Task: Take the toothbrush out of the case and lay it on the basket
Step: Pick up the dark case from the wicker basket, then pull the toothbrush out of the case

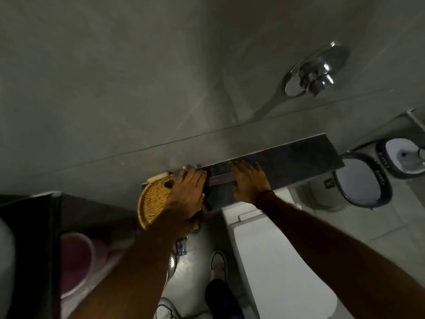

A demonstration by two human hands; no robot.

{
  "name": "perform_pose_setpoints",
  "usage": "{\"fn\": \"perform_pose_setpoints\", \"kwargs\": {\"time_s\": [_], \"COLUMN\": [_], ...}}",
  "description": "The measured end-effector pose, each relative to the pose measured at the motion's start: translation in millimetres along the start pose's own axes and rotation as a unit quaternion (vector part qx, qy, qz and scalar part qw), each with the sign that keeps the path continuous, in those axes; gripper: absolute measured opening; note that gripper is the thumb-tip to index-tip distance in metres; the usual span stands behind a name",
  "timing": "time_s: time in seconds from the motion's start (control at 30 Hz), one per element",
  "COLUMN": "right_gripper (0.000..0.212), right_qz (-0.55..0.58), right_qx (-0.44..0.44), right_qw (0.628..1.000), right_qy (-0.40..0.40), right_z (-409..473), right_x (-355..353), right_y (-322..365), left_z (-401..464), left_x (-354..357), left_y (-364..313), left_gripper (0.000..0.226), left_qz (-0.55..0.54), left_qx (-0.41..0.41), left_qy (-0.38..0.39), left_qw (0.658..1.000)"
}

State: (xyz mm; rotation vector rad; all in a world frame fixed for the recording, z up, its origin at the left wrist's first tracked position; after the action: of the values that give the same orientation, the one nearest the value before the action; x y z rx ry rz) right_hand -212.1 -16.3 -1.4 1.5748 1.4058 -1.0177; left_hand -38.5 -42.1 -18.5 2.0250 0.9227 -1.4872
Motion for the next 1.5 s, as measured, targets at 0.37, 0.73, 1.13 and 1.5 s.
{"fn": "perform_pose_setpoints", "kwargs": {"time_s": [0.37,0.73,1.13,1.5], "right_gripper": [0.043,0.046,0.07,0.085], "right_qz": [-0.085,0.019,0.719,0.79], "right_qx": [-0.087,-0.062,0.134,0.103], "right_qw": [0.992,0.992,0.679,0.597], "right_qy": [0.018,-0.104,-0.064,-0.097], "right_z": [53.4,-25.3,-127.1,-159.8], "right_x": [45.3,-46.2,-82.5,-148.6], "right_y": [-15.0,16.6,166.6,256.3], "left_z": [64.3,-48.4,-259.2,-344.4], "left_x": [43.9,-24.8,-65.4,-84.6], "left_y": [-15.7,28.2,97.2,129.0], "left_gripper": [0.061,0.028,0.029,0.021], "left_qz": [-0.004,-0.684,-0.781,-0.847], "left_qx": [-0.028,-0.226,-0.259,-0.208], "left_qy": [0.053,-0.104,-0.173,-0.223], "left_qw": [0.998,0.686,0.541,0.435]}}
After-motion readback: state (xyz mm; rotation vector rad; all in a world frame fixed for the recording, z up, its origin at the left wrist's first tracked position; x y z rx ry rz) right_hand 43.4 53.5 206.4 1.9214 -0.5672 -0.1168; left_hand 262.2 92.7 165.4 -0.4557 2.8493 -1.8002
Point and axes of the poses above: each hand's wrist, its own z-axis towards the middle knuckle, its own x-axis out of the palm, y = z × x, the point moved 6 cm from there along z, towards the middle knuckle, and after that the axes turned 1 degree about z, right-handed, at the moved point
